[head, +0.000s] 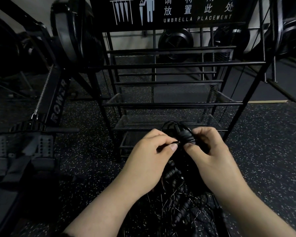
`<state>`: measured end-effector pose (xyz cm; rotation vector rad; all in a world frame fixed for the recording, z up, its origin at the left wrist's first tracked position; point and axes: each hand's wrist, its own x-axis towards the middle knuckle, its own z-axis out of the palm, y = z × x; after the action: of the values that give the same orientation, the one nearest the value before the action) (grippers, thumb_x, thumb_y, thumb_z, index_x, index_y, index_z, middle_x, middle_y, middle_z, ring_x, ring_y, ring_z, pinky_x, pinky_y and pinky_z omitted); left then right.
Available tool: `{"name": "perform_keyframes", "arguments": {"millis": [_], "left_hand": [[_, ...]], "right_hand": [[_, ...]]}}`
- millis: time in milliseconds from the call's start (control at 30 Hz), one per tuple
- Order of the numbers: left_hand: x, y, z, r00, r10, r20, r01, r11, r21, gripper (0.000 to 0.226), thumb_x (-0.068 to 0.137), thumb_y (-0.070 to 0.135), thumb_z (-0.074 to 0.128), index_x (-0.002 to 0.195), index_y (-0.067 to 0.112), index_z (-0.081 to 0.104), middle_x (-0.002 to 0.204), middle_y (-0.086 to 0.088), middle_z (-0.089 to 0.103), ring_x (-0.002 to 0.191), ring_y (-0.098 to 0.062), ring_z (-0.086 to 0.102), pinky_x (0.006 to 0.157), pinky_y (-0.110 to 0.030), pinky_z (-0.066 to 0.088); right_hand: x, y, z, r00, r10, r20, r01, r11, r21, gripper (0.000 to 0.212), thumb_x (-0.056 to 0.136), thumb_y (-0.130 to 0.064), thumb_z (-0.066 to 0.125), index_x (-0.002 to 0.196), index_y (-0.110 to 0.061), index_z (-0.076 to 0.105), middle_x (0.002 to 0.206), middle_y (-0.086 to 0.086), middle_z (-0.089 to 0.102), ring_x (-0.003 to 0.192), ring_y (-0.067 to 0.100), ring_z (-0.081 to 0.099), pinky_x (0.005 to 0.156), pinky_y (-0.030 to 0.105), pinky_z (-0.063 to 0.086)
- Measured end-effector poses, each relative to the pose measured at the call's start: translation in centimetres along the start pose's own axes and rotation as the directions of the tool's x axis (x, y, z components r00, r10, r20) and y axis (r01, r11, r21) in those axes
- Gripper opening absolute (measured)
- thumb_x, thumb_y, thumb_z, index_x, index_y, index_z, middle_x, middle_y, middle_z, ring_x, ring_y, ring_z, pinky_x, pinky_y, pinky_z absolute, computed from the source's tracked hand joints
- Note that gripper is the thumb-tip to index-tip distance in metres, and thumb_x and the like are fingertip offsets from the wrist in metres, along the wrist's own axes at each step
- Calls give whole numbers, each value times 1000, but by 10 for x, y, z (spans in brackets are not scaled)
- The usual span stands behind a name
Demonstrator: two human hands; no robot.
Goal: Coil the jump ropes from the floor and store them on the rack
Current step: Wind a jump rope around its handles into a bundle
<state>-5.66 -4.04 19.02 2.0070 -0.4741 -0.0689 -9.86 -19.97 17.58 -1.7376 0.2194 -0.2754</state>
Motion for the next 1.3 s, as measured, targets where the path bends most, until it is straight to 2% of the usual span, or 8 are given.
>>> {"name": "perform_keyframes", "arguments": {"millis": [67,200,533,667,800,1000,1133,1300], "left_hand": [[-1,1,0,1000,-1,-1,1,1000,-8,17,101,21,62,108,22,77,105,21,64,98,1,62,84,-8,43],[-4,2,0,999,32,5,-32,999,28,22,103,18,56,114,20,76,108,22,62,100,0,62,86,-9,43],[2,0,-8,996,-24,85,18,997,77,19,104,20,55,106,24,74,101,16,58,95,3,58,81,-7,39],[2,-2,-7,995,-64,76,51,986,161,17,102,27,58,106,30,74,100,16,59,95,3,57,81,-10,41],[-1,0,-5,996,-90,14,88,991,96,17,99,27,63,108,31,77,100,22,64,99,10,59,84,-4,40],[-1,-2,-8,993,-108,-51,103,991,-87,16,89,22,76,93,38,75,90,15,72,89,-4,67,87,-25,52],[-5,1,-1,985,77,-155,-66,995,78,14,91,16,73,97,27,81,94,19,71,96,3,66,84,-10,45],[-7,-5,12,942,286,-176,-225,926,303,26,90,16,76,115,17,78,101,19,63,92,5,60,82,-4,43]], "right_hand": [[0,0,1,1000,-3,-6,3,1000,8,21,93,-22,68,100,-40,60,97,-14,73,84,9,70,79,39,55],[1,-1,0,1000,-10,-11,10,1000,0,20,93,-23,69,103,-38,60,101,-14,74,93,9,71,90,46,57],[-3,-4,-1,998,-53,28,54,998,-15,25,89,-26,71,107,-38,59,106,-11,73,99,13,71,93,53,55],[-4,-4,1,997,-60,39,62,995,-73,28,89,-25,72,109,-38,57,108,-17,72,99,7,70,92,48,56],[-4,-4,1,997,-64,33,67,994,-87,27,89,-27,71,109,-38,57,109,-20,71,99,5,69,92,47,56],[-3,-4,2,997,-73,36,75,995,-62,26,90,-21,71,110,-32,58,107,-24,70,100,-2,67,88,26,55],[-2,-4,3,998,-65,13,65,998,-27,23,93,-17,70,108,-31,59,104,-23,72,98,-1,69,88,28,54],[-1,-7,-1,997,-78,-25,77,997,-11,21,93,-16,71,106,-29,61,101,-25,71,96,-3,68,87,25,54]]}}
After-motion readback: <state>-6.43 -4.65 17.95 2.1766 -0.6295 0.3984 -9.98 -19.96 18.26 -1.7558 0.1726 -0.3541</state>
